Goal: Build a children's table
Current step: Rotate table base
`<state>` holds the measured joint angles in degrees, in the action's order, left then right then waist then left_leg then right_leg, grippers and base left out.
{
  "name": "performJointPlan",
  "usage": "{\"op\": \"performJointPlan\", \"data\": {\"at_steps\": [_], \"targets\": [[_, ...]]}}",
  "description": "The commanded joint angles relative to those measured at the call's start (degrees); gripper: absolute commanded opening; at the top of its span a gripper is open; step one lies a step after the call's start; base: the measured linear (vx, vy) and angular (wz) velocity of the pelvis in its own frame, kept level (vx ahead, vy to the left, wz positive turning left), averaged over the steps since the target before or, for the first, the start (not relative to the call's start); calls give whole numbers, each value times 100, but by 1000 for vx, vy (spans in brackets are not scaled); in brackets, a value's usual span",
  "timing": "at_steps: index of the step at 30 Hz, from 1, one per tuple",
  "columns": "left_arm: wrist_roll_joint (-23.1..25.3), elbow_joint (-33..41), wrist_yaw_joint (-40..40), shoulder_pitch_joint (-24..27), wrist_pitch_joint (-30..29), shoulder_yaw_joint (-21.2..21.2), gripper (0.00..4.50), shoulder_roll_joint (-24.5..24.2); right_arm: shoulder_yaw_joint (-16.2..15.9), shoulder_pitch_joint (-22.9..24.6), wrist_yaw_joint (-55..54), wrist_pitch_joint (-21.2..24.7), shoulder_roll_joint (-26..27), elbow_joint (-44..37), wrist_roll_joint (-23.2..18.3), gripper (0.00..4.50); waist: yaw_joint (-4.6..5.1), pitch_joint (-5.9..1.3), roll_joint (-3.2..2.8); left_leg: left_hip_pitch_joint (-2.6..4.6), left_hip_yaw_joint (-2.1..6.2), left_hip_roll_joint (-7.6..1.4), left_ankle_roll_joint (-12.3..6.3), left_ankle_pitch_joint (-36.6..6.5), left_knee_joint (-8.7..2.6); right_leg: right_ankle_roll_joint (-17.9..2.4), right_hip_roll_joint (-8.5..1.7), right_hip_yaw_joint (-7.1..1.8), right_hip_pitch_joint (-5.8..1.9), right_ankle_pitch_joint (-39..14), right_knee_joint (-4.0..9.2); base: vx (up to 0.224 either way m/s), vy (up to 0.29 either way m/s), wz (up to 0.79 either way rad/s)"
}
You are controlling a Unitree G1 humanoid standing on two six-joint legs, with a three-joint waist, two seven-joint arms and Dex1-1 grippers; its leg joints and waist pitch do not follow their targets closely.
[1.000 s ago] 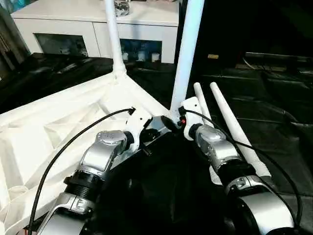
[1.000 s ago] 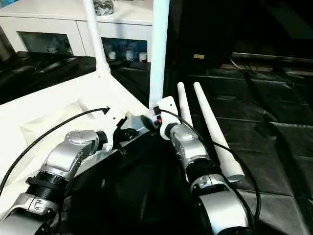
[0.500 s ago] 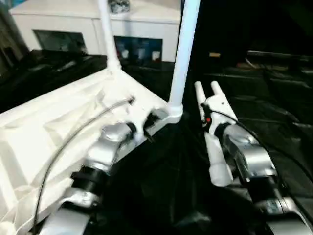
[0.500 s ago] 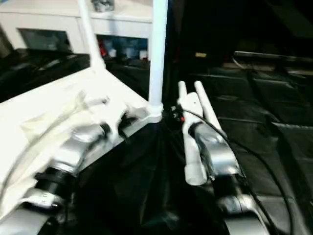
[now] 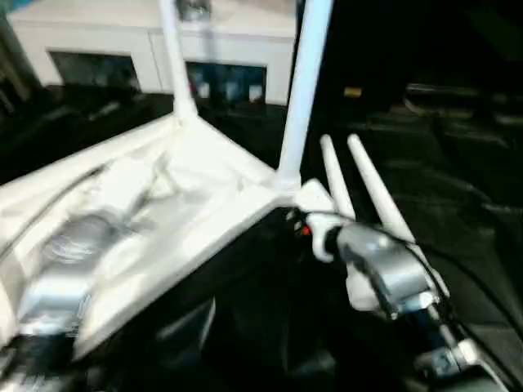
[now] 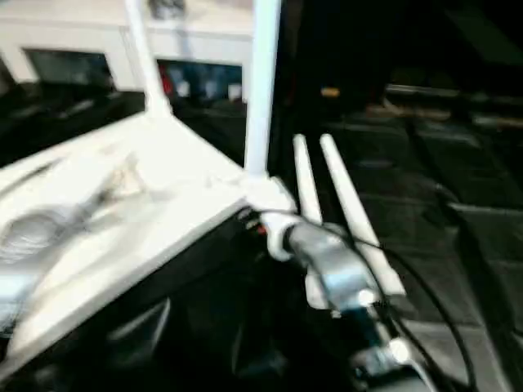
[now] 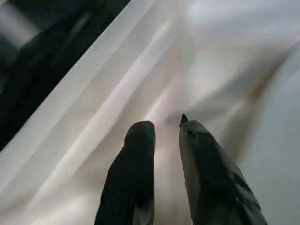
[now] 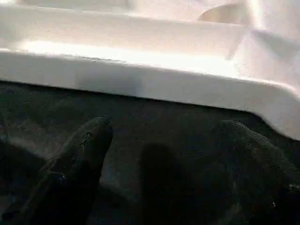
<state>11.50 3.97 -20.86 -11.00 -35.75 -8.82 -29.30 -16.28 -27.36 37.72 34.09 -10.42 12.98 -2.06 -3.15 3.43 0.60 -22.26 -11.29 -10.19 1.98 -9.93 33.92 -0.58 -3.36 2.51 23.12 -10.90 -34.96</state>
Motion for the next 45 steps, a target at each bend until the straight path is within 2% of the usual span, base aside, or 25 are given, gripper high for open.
{"op": "performJointPlan", "data": {"at_steps": [1, 2, 3, 5, 8, 11, 12, 14, 15, 16, 17, 18, 20, 23, 24, 27, 28, 30, 31, 32, 34, 37, 40, 43, 45], "targets": [[116, 353, 65, 99, -260, -182, 77, -65, -55, -117, 18, 164, -2, 58, 28, 360, -33, -341, -63, 214, 180, -338, 104, -1513, -442, -1031, -435, -278, -136, -1431, 443, 0, 0, 0], [90, 493, 80, 179, -404, -247, 68, -81, -65, -126, 12, 198, 0, 64, 25, 353, -53, -338, -80, 229, 187, -346, 144, -1570, -448, -1037, -440, -280, -123, -1453, 439, 0, 0, 0], [100, 609, 94, 294, -544, -341, 68, -139, -95, -136, 26, 188, 1, 110, 37, 353, -62, -322, -68, 230, 192, -355, 219, -1686, -470, -1013, -429, -279, -113, -1481, 444, 0, 0, 0], [138, 654, 127, 381, -633, -412, 33, -198, -114, -146, 32, 171, 8, 155, 48, 318, -81, -321, -63, 240, 196, -335, 290, -1825, -477, -947, -422, -286, -100, -1541, 449, 0, 0, 0], [190, 776, 197, 537, -849, -501, 16, -323, -130, -174, 19, 254, 38, 195, 26, 301, -87, -323, -59, 212, 218, -324, 351, -1901, -490, -855, -430, -289, -119, -1549, 443, 0, 0, 0], [81, 597, -87, 650, -890, -365, 2, -440, -83, -254, -83, 208, 152, 449, 28, 276, -81, -327, -48, 191, 228, -301, 331, -1901, -487, -854, -445, -293, -129, -1631, 447, 0, 0, 0], [72, 567, -143, 666, -882, -320, 0, -461, -73, -267, -107, 195, 171, 488, 29, 266, -96, -327, -57, 222, 218, -309, 334, -1917, -473, -860, -448, -301, -100, -1628, 468, 0, 0, 0], [34, 436, -453, 745, -855, -47, 0, -613, 3, -338, -221, 93, 273, 690, 3, 246, -92, -331, -86, 209, 231, -300, 356, -1925, -479, -875, -440, -295, -101, -1579, 452, 0, 0, 0], [2, 352, -610, 776, -851, 76, 0, -678, 57, -385, -295, 1, 333, 815, -9, 246, -95, -344, -81, 215, 230, -301, 367, -1916, -479, -883, -432, -293, -104, -1491, 438, 0, 0, 0], [-25, 285, -741, 803, -908, 194, 0, -755, 101, -434, -356, -100, 384, 938, -15, 246, -93, -344, -130, 214, 238, -301, 400, -1912, -483, -914, -438, -294, -99, -1398, 424, 0, 0, 0], [-36, 256, -794, 814, -941, 245, 0, -789, 120, -456, -383, -149, 406, 994, -16, 224, -83, -349, -119, 214, 233, -297, 409, -1924, -482, -931, -435, -293, -96, -1365, 424, 0, 0, 0], [-48, 236, -841, 823, -976, 287, 0, -819, 133, -475, -403, -187, 424, 1040, -17, 218, -75, -362, -112, 207, 236, -303, 427, -1856, -486, -993, -429, -283, -130, -1159, 393, 0, 0, 0], [-179, 197, -1115, 838, -1080, 427, 0, -923, 158, -549, -470, -337, 502, 1231, -9, 195, -65, -359, -144, 208, 224, -292, 424, -1809, -475, -1047, -423, -286, -129, -991, 368, 0, 0, 0], [-562, 425, -1794, 878, -1332, 660, 0, -1115, 238, -629, -586, -472, 654, 1458, -52, 174, -61, -370, -132, 207, 216, -294, 397, -1659, -467, -1142, -430, -284, -157, -790, 357, 0, 0, 0], [-711, 533, -1970, 885, -1404, 694, 0, -1135, 231, -641, -600, -513, 675, 1504, -44, 169, -51, -369, -107, 198, 213, -291, 367, -1586, -464, -1187, -430, -283, -170, -721, 341, 0, 0, 0], [-1156, 828, -2482, 883, -1485, 791, 0, -1168, 243, -676, -636, -661, 747, 1651, -42, 130, -55, -357, -133, 218, 196, -297, 402, -1622, -467, -1222, -428, -286, -161, -776, 347, 0, 0, 0], [-1343, 946, -2685, 879, -1486, 839, 0, -1170, 258, -690, -635, -703, 775, 1699, -53, 127, -58, -349, -113, 220, 196, -290, 407, -1687, -470, -1219, -435, -288, -161, -889, 350, 0, 0, 0], [-1504, 1048, -2846, 869, -1512, 886, 0, -1165, 266, -700, -632, -734, 790, 1734, -56, 122, -58, -342, -114, 224, 199, -291, 420, -1778, -476, -1180, -436, -292, -159, -1053, 364, 0, 0, 0], [-1760, 1227, -3156, 828, -1514, 1028, 0, -1163, 274, -725, -625, -796, 805, 1807, -42, 110, -46, -335, -80, 218, 201, -295, 407, -1789, -484, -1158, -447, -297, -171, -1156, 374, 0, 0, 0], [-1888, 1305, -3325, 791, -1472, 1111, 0, -1150, 278, -739, -620, -829, 811, 1844, -32, 87, -53, -339, -98, 222, 201, -291, 411, -1788, -477, -1147, -449, -296, -161, -1204, 371, 0, 0, 0], [-1981, 1314, -3453, 650, -1420, 1236, 0, -1076, 284, -769, -617, -889, 821, 1912, -15, 83, -42, -334, -91, 227, 188, -289, 420, -1802, -473, -1120, -448, -306, -150, -1310, 390, 0, 0, 0], [-1975, 1135, -3470, 373, -1360, 1354, 0, -909, 279, -796, -614, -934, 828, 1955, -2, 45, -29, -336, -88, 223, 189, -286, 433, -1778, -472, -1094, -437, -306, -163, -1275, 385, 0, 0, 0], [-1785, 576, -3286, -156, -1011, 1497, 0, -632, 280, -807, -608, -952, 837, 1963, 14, 26, -16, -344, -74, 211, 184, -266, 387, -1693, -454, -1043, -441, -307, -178, -1351, 403, 0, 0, 0], [-1670, 201, -3120, -450, -797, 1552, 0, -483, 284, -808, -598, -965, 844, 1968, 31, 4, -10, -356, -75, 204, 191, -271, 385, -1654, -449, -1022, -441, -301, -192, -1365, 402, 0, 0, 0], [-1453, -429, -2821, -879, -456, 1636, 0, -297, 291, -807, -581, -1011, 851, 1992, 67, 4, -19, -372, -97, 218, 189, -267, 389, -1622, -435, -1019, -435, -301, -191, -1278, 393, 0, 0, 0]]}}
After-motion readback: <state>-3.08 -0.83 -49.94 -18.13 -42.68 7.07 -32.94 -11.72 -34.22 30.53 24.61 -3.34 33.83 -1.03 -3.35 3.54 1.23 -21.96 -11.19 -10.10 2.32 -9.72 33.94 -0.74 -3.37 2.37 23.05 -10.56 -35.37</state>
